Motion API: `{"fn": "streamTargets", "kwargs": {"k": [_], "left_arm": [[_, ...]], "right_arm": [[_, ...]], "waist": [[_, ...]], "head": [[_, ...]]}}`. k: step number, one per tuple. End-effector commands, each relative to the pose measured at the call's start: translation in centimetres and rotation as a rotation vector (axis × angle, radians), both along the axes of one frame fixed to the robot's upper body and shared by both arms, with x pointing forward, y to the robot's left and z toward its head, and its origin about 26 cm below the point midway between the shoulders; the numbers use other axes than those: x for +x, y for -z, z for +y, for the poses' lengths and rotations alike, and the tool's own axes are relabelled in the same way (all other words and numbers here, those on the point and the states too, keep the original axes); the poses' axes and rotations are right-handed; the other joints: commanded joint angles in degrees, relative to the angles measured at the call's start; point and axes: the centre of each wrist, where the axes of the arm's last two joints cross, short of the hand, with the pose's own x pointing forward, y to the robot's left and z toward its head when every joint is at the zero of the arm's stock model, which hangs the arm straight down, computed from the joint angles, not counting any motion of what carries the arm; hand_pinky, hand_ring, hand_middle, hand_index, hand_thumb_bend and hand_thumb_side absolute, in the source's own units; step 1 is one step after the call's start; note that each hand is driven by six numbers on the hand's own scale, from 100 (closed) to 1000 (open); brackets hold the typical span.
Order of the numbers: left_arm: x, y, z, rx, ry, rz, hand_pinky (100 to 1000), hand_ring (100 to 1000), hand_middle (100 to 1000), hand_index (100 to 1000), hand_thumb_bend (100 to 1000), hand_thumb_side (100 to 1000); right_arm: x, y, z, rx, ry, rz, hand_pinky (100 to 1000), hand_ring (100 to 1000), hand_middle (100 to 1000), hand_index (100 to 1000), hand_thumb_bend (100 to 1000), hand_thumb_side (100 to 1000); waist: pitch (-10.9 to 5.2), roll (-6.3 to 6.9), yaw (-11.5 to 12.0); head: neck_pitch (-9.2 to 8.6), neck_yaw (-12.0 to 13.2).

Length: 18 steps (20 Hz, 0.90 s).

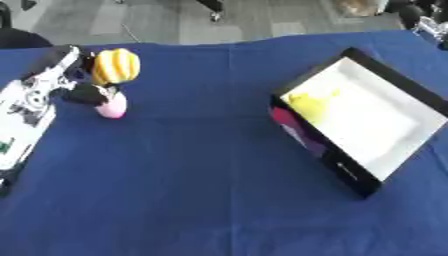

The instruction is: Pick up the objects with one hand, pass them to the other hand, and then place them into the box on the other side of the table.

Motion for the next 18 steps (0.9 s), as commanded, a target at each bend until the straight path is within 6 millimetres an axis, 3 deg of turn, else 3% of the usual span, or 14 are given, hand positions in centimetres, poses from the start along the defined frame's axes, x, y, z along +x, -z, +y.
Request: {"fn": "streamTargets", "kwargs": {"k": [1,18], "left_arm": [[0.0,-0.3,-0.8,-0.002,0.007,-0.054,753,716,495,527,100,108],[-0.9,2.3,-4.7,-0.143,0.045,-0.177,756,716,478,526,100,191]], "right_arm": [[0.3,-0.9,0.5,-0.045,-0.024,-0.031,1000,1000,1000,1000,100,307],[1.9,-0.6,4.3,-0.198,-0.154,-0.078,1000,1000,1000,1000,100,244]], "waist": [[-1.70,-0.94,0.26],[-0.43,-1.91,2.44]], "head": [[-0.12,-0.90],[-0.12,-2.95]]}}
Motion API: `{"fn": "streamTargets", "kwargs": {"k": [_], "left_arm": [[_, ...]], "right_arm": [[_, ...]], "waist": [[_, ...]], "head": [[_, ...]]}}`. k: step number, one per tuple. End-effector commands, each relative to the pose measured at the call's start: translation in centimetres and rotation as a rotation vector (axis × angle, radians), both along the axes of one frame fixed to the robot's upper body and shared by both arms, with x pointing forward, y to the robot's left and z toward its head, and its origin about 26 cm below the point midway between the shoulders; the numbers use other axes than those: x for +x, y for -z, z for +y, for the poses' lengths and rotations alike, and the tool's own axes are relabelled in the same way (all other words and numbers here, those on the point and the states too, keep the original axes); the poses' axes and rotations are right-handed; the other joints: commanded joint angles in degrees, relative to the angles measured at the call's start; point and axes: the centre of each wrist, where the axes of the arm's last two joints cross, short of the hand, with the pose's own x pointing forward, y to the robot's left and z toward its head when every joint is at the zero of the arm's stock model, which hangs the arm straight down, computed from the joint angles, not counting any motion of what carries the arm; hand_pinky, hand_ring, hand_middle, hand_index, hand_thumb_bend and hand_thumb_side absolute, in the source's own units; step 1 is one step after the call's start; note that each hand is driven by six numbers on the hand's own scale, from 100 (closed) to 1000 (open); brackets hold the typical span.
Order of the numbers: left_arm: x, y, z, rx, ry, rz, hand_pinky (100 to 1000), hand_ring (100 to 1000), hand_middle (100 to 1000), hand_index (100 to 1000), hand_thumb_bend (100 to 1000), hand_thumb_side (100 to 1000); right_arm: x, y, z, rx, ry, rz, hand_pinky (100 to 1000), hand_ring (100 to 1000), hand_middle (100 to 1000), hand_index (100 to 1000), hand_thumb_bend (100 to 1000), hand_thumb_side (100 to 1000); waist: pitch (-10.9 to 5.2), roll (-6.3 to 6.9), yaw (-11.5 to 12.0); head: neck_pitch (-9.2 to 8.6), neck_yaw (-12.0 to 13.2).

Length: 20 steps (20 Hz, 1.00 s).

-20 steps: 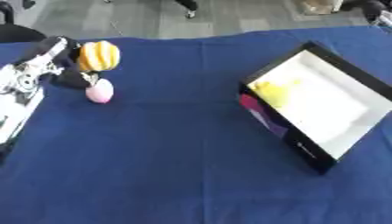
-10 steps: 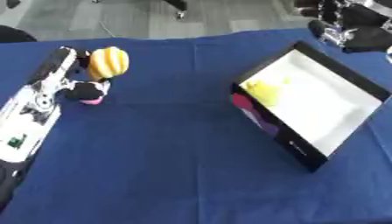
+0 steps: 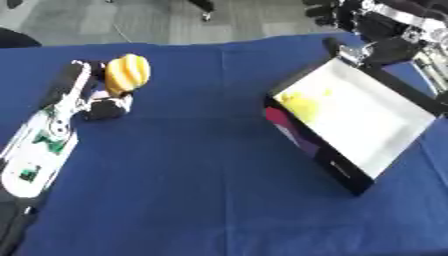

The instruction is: Pick up the objects with one hand, pass them to the other hand, and then place them into the box on the other side of the table.

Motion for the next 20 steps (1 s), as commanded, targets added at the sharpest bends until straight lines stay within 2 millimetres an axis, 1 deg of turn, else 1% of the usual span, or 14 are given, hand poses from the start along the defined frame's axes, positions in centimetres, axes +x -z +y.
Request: {"fn": "streamTargets", "kwargs": {"k": [1,4,5,12,16,20], "left_arm": [[-0.2,-0.5,-0.8,-0.035,0.015,-0.060,756,715,478,526,100,192],[-0.3,-0.1,-1.4,-0.046,0.019,-0.089,756,716,477,525,100,191],[-0.3,-0.1,-1.7,-0.056,0.023,-0.099,756,715,475,525,100,210],[-0.6,0.2,-3.3,-0.100,0.042,-0.145,755,712,471,525,100,230],[-0.8,0.2,-4.3,-0.120,0.062,-0.165,755,711,470,525,100,249],[-1.0,0.4,-5.5,-0.135,0.091,-0.169,755,710,470,525,100,252]], "right_arm": [[0.2,-1.2,0.2,-0.040,-0.009,-0.041,1000,1000,1000,1000,100,237],[0.4,-1.3,0.5,-0.055,-0.014,-0.053,1000,1000,1000,1000,100,226],[0.4,-1.5,0.8,-0.061,-0.022,-0.061,1000,1000,1000,1000,100,203],[0.8,-1.8,2.2,-0.103,-0.060,-0.085,1000,1000,1000,1000,100,169],[1.0,-1.9,3.1,-0.135,-0.088,-0.094,1000,1000,1000,1000,100,183],[1.3,-1.8,3.7,-0.165,-0.099,-0.092,1000,1000,1000,1000,100,182]], "waist": [[-0.37,-0.80,0.30],[-0.11,-0.95,0.66],[0.00,-1.05,0.96],[0.19,-1.37,2.09],[0.20,-1.48,2.41],[0.28,-1.49,2.81]], "head": [[-0.12,-0.23],[-0.12,-0.31],[-0.12,-0.36],[-0.12,-1.04],[-0.12,-1.83],[-0.12,-2.69]]}}
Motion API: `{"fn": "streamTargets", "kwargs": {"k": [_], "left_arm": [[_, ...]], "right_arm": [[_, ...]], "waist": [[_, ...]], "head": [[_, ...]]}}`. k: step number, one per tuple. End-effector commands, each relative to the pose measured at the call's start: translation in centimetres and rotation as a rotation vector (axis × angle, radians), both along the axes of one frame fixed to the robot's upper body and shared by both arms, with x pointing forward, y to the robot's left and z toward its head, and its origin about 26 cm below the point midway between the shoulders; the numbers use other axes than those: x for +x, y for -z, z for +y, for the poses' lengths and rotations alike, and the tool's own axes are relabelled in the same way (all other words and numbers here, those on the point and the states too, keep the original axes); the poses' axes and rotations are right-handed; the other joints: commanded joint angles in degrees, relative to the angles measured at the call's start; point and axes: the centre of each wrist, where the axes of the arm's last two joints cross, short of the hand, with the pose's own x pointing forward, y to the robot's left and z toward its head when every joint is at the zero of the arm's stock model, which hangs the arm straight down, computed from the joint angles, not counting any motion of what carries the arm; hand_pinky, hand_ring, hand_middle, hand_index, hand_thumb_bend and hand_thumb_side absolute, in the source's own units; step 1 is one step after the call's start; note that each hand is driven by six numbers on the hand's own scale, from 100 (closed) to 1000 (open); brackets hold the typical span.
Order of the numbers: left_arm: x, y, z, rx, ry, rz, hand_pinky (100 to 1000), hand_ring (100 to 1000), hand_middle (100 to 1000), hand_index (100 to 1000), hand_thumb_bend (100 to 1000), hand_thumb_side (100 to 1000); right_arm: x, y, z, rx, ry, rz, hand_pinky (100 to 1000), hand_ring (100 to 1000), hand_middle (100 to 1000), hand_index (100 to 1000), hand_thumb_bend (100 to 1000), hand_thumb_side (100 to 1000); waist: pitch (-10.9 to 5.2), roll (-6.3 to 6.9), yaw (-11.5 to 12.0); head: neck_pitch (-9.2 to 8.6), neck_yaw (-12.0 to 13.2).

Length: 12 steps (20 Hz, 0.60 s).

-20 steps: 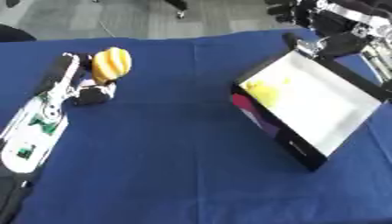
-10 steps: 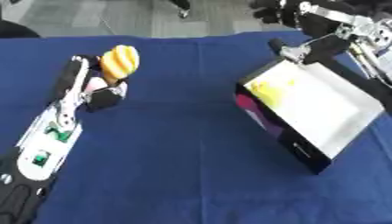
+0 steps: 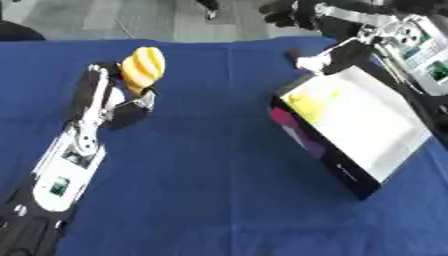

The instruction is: Pick up the objects with one hand, pass them to the other hand, and then place them into the box on the other side of the table.

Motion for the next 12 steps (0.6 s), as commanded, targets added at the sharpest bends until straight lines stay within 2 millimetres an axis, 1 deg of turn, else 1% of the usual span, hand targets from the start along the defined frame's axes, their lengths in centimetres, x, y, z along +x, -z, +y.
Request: {"fn": "streamTargets", "kwargs": {"k": [1,12], "left_arm": [[0.0,-0.9,-0.9,-0.006,0.029,-0.038,754,708,470,525,100,257],[-0.5,-0.9,-3.6,-0.031,0.117,-0.054,756,705,468,525,100,284]], "right_arm": [[0.1,-1.1,0.1,-0.030,-0.004,-0.032,1000,1000,1000,1000,100,179],[1.0,-0.7,0.8,-0.084,-0.008,-0.048,1000,1000,1000,1000,100,172]], "waist": [[0.09,-0.66,0.15],[0.62,-0.52,1.36]], "head": [[-0.12,-0.74],[-0.12,-3.02]]}}
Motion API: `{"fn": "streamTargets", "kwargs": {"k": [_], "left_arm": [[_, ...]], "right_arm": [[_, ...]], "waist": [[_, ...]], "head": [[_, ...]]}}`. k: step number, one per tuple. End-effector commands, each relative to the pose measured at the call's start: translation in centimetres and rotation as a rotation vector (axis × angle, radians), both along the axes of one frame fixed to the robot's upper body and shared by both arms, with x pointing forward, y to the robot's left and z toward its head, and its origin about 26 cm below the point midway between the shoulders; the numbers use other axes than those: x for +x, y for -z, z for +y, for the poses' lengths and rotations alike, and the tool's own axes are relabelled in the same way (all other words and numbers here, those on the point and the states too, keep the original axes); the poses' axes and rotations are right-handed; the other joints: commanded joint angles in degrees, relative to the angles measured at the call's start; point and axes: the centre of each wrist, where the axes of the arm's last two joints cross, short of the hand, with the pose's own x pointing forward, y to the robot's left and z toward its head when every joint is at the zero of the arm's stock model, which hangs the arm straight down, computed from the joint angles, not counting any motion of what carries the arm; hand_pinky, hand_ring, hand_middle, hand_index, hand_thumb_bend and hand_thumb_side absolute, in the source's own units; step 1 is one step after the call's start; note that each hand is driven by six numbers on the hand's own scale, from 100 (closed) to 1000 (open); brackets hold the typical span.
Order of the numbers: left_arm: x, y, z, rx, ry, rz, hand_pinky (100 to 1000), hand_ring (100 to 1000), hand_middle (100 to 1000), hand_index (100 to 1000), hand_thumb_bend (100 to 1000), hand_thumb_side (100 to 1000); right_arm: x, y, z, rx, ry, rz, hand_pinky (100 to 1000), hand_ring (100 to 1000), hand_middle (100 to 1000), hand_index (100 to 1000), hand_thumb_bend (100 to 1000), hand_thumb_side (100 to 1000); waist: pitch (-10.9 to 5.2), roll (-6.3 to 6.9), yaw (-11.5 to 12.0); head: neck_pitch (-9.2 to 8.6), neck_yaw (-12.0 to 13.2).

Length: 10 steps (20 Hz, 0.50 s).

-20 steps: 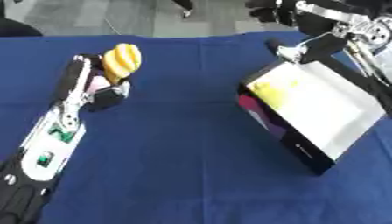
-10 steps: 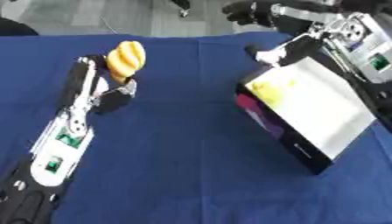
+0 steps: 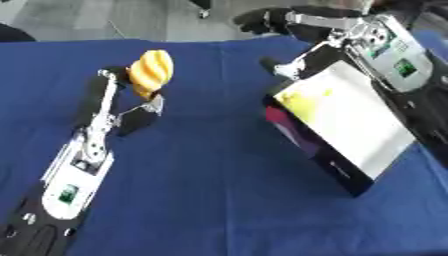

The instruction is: Pick up the objects with one hand, pass them to the other hand, and then place them into the box on the other side of the table.

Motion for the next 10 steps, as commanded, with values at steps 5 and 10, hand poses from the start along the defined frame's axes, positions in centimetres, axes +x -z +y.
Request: {"fn": "streamTargets", "kwargs": {"k": [5,10], "left_arm": [[-0.3,-1.2,-2.1,-0.021,0.057,-0.054,756,705,468,525,100,291],[-0.4,-1.3,-3.2,-0.024,0.090,-0.062,756,704,467,524,100,294]], "right_arm": [[0.3,-1.2,0.5,-0.035,-0.011,-0.050,1000,1000,1000,1000,100,173],[0.6,-1.0,0.9,-0.048,-0.016,-0.053,1000,1000,1000,1000,100,150]], "waist": [[0.56,-0.57,1.42],[0.75,-0.54,2.21]], "head": [[-0.12,-1.40],[-0.12,-2.20]]}}
